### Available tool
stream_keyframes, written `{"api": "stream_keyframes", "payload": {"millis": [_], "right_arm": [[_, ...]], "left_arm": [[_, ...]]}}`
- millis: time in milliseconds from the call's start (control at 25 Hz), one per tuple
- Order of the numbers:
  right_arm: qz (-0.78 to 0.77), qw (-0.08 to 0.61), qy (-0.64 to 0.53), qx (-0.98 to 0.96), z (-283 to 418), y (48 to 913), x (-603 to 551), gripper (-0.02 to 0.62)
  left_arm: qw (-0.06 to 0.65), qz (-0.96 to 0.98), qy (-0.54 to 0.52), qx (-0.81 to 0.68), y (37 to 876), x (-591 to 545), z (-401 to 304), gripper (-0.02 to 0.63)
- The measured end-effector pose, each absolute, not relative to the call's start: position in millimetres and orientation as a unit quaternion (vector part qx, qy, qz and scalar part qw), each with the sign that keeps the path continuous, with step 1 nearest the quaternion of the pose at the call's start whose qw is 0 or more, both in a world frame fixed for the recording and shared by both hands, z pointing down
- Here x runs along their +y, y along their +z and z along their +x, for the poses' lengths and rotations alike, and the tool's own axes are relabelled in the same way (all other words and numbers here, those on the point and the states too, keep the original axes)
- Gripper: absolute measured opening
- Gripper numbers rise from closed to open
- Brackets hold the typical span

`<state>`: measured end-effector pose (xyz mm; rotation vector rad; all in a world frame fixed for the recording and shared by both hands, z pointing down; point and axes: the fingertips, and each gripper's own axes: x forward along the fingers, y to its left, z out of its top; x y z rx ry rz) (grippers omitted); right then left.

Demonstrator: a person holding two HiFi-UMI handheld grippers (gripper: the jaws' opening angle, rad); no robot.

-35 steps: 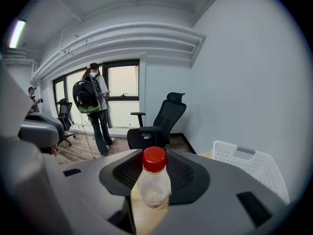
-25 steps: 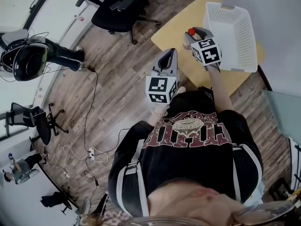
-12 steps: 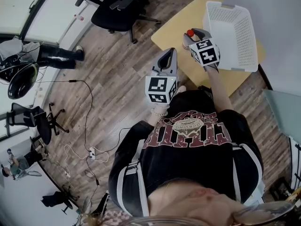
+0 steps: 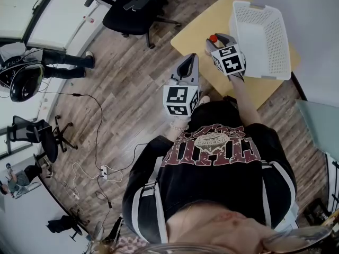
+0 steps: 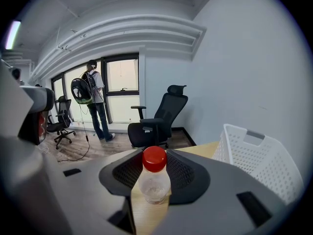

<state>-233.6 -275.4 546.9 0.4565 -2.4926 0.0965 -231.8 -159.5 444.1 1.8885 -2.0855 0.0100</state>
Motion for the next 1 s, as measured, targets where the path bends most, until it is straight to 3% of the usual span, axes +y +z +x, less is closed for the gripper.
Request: {"api": "stream_keyframes", "payload": {"millis": [1000], "right_arm": [[0.18,0.298,0.054,-0.936,-226.3,548.4,-273.2,0.164]], "left_arm": [[0.16,0.673,0.0,-0.722,444.2,-162.9,-229.6,0.046]]}}
